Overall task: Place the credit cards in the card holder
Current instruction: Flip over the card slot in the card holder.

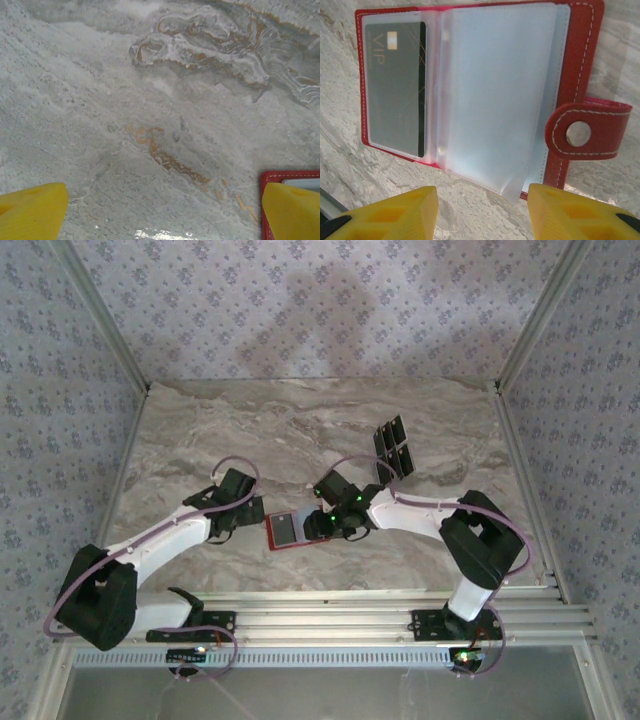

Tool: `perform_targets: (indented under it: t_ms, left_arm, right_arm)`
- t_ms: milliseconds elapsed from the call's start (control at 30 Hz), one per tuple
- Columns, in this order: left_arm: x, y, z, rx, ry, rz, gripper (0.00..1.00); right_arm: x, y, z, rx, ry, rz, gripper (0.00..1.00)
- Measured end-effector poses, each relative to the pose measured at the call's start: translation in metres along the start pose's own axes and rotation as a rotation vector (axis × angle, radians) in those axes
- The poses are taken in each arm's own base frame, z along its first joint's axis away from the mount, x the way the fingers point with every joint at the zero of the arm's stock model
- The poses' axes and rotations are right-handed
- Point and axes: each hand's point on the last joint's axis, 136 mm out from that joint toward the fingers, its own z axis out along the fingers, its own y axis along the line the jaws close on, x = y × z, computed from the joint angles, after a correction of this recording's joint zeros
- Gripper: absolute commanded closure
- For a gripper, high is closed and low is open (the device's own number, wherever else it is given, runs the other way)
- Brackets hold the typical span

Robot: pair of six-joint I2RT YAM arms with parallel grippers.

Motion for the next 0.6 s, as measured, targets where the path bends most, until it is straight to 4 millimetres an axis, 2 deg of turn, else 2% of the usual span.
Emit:
perform_targets:
  t_ms: [600]
  left_arm:
    - [0.009,0.0017,0.0037,0.003,0.022,-0.002,0.0]
  right_arm:
    - [0.001,-0.0027,0.0096,0.007,0.007,0.019,0.51]
